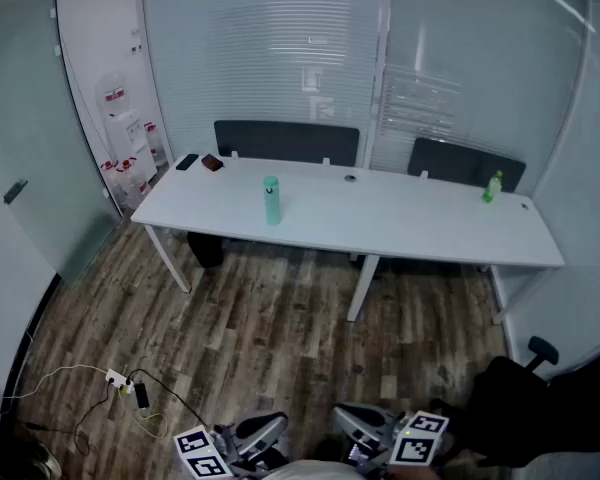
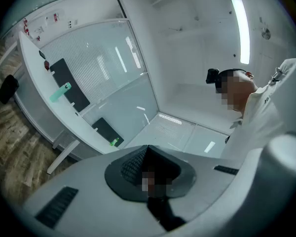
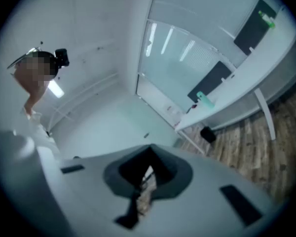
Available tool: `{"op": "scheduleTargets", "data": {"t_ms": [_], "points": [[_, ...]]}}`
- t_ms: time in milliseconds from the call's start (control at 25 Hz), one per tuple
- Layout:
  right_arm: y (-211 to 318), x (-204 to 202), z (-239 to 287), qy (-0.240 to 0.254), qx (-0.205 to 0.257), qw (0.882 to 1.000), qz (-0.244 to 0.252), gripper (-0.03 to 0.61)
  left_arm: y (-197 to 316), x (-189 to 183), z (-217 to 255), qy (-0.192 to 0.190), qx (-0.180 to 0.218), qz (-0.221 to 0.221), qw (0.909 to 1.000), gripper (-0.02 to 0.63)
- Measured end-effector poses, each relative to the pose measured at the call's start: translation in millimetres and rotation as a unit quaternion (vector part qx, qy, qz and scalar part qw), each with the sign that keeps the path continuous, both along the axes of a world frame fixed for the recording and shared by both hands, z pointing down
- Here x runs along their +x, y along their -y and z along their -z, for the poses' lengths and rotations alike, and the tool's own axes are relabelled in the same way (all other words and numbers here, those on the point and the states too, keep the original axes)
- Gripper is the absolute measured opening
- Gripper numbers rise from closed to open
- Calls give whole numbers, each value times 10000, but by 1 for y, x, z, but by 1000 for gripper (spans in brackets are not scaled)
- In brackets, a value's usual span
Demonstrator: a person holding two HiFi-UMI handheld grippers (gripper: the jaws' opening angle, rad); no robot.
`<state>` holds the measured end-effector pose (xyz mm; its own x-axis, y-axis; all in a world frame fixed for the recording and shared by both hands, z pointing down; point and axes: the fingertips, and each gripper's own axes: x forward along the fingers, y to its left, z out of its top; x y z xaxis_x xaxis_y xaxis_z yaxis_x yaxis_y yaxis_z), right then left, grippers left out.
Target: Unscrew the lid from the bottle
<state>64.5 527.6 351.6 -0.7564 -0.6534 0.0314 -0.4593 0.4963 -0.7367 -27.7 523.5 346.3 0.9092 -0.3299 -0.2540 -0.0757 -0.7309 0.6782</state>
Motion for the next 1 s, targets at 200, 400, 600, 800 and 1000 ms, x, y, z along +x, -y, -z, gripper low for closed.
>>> {"op": "scheduleTargets", "data": {"t_ms": [200, 400, 600, 800, 1000], "points": [[14, 2, 1, -75, 70, 9999, -9, 18, 14, 4, 3, 9, 89, -73, 9999, 14], [18, 2, 1, -219, 101, 9997, -25, 20, 17, 5, 3, 23, 102, -66, 9999, 14], [24, 2, 4, -199, 108, 9997, -59, 21, 20, 4, 6, 38, 132, -18, 9999, 14], [27, 5, -1, -488, 163, 9986, -124, 40, 18, 6, 4, 137, 209, 10, 9997, 14], [30, 12, -6, -649, 159, 9977, -146, 126, 20, 6, 1, 239, 231, 81, 9994, 14]]}}
